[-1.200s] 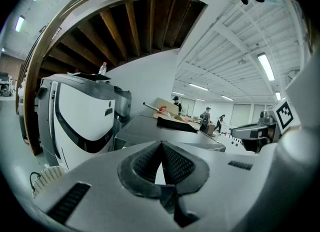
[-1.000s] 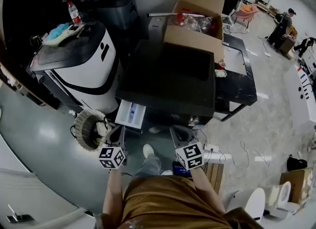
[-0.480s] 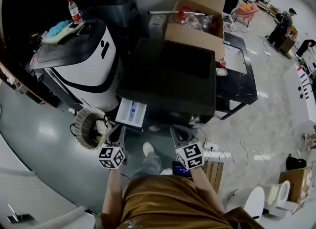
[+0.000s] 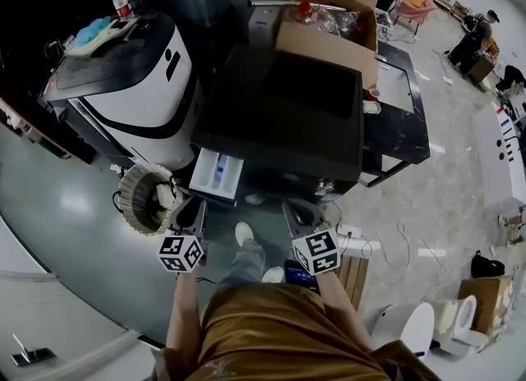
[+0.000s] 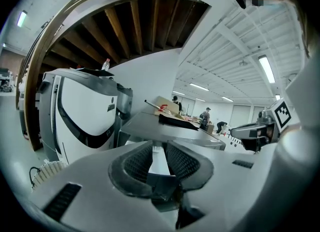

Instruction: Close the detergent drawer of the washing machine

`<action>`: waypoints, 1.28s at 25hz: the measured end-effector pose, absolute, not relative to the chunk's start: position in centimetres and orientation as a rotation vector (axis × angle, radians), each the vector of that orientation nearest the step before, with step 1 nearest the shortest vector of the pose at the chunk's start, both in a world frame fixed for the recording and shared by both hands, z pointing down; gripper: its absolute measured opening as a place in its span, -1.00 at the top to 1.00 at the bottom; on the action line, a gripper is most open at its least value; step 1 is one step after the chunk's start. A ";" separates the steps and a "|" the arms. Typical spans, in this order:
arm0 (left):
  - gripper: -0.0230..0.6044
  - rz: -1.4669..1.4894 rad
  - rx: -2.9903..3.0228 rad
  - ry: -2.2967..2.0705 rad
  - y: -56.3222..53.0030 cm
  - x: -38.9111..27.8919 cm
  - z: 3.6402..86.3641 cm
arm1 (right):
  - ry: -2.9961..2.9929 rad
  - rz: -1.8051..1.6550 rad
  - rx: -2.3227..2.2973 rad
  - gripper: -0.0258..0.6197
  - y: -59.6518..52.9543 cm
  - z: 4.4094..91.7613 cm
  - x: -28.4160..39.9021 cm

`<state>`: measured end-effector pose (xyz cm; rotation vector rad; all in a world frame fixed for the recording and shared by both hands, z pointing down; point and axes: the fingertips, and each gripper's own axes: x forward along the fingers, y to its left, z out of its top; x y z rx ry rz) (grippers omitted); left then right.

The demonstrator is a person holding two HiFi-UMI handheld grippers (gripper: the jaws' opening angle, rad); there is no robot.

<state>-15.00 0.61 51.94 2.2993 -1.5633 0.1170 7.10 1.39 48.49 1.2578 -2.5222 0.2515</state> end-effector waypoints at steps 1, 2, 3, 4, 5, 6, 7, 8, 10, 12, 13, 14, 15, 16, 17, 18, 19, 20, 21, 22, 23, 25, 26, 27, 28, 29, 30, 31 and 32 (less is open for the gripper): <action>0.63 0.128 2.289 -1.564 0.7 -15.1 52.4 | -2.519 0.258 1.252 0.88 1.6 48.8 7.0; 0.63 0.140 2.278 -1.564 0.9 -15.2 53.0 | -2.516 0.269 1.247 0.88 1.8 49.1 7.0; 0.63 0.151 2.269 -1.563 1.0 -15.3 53.5 | -2.513 0.284 1.242 0.88 1.9 49.3 7.0; 0.63 0.160 2.262 -1.562 1.1 -15.4 53.9 | -2.514 0.303 1.236 0.88 2.0 49.5 6.9; 0.63 0.171 2.256 -1.561 1.1 -15.5 54.3 | -2.518 0.321 1.230 0.88 2.1 49.6 6.8; 0.61 0.183 2.249 -1.562 1.1 -15.7 54.7 | -2.524 0.334 1.222 0.88 2.1 49.6 6.6; 0.61 0.197 2.241 -1.565 1.0 -15.9 55.1 | -2.525 0.342 1.213 0.88 2.1 49.7 6.4; 0.61 0.208 2.232 -1.567 1.0 -16.1 55.5 | -2.523 0.347 1.202 0.88 2.1 49.8 6.3; 0.60 0.224 2.215 -1.569 0.8 -16.2 56.3 | -2.512 0.361 1.188 0.88 2.1 50.4 6.3; 0.60 0.243 2.204 -1.570 0.6 -16.4 56.9 | -2.510 0.403 1.186 0.88 2.0 50.9 6.3; 0.59 0.254 2.201 -1.572 0.4 -16.6 57.2 | -2.515 0.426 1.186 0.88 1.9 51.1 6.1; 0.59 0.264 2.199 -1.572 0.3 -16.7 57.6 | -2.517 0.443 1.184 0.88 1.8 51.3 6.0; 0.58 0.271 2.197 -1.570 0.2 -16.7 57.9 | -2.515 0.454 1.181 0.88 1.7 51.5 6.1; 0.58 0.275 2.193 -1.567 0.1 -16.6 58.3 | -2.510 0.461 1.177 0.88 1.6 51.7 6.1; 0.57 0.272 2.187 -1.566 0.0 -16.5 58.6 | -2.505 0.465 1.172 0.88 1.5 51.9 6.1; 0.57 0.261 2.178 -1.566 -0.2 -16.5 58.8 | -2.501 0.469 1.166 0.88 1.4 52.2 6.1; 0.57 0.246 2.167 -1.569 -0.3 -16.6 58.9 | -2.498 0.474 1.159 0.88 1.4 52.4 6.1; 0.57 0.233 2.156 -1.571 -0.5 -16.6 59.0 | -2.495 0.481 1.151 0.88 1.3 52.7 6.1; 0.56 0.228 2.149 -1.571 -0.5 -16.6 59.2 | -2.491 0.486 1.144 0.88 1.3 52.8 6.2; 0.56 0.233 2.146 -1.570 -0.6 -16.6 59.4 | -2.487 0.490 1.139 0.88 1.3 53.0 6.2; 0.55 0.243 2.146 -1.567 -0.7 -16.6 59.7 | -2.482 0.492 1.136 0.88 1.2 53.1 6.2; 0.54 0.269 2.151 -1.563 -0.9 -16.6 60.2 | -2.473 0.495 1.131 0.88 1.0 53.4 6.2; 0.54 0.282 2.155 -1.563 -1.1 -16.6 60.3 | -2.469 0.498 1.130 0.88 0.8 53.6 6.2; 0.53 0.294 2.159 -1.563 -1.2 -16.6 60.5 | -2.466 0.501 1.128 0.88 0.7 53.7 6.3; 0.52 0.305 2.163 -1.563 -1.3 -16.6 60.6 | -2.463 0.503 1.126 0.88 0.6 53.9 6.3; 0.52 0.314 2.165 -1.563 -1.4 -16.6 60.8 | -2.461 0.505 1.124 0.88 0.5 54.0 6.3; 0.52 0.321 2.166 -1.563 -1.4 -16.7 60.9 | -2.459 0.507 1.121 0.88 0.4 54.2 6.2; 0.52 0.326 2.165 -1.563 -1.5 -16.8 61.1 | -2.457 0.508 1.117 0.88 0.4 54.3 6.1; 0.52 0.329 2.164 -1.564 -1.6 -16.9 61.2 | -2.455 0.509 1.113 0.88 0.3 54.4 6.1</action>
